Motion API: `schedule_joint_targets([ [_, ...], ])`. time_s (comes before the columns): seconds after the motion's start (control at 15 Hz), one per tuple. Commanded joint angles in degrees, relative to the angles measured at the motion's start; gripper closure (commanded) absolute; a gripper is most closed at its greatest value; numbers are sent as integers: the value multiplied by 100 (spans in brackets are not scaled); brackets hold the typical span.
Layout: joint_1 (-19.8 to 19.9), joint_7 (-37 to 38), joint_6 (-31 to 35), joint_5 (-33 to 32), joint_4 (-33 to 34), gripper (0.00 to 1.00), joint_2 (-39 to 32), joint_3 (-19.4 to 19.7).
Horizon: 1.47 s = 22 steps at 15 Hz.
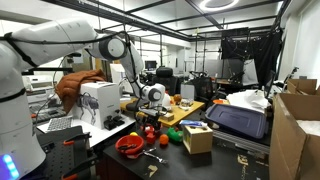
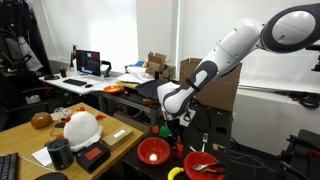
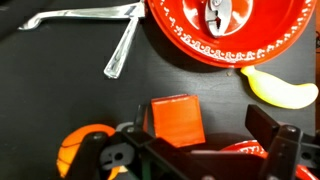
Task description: Put the orange block inside the bowl
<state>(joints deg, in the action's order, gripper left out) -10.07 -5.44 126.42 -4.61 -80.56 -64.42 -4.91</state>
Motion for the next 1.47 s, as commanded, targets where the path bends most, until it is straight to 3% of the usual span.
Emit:
schedule_joint_targets([
  [0.0, -74, 20, -205, -160, 38, 0, 50, 103],
  [1.4, 26, 88, 725, -202, 472, 0, -552, 137],
])
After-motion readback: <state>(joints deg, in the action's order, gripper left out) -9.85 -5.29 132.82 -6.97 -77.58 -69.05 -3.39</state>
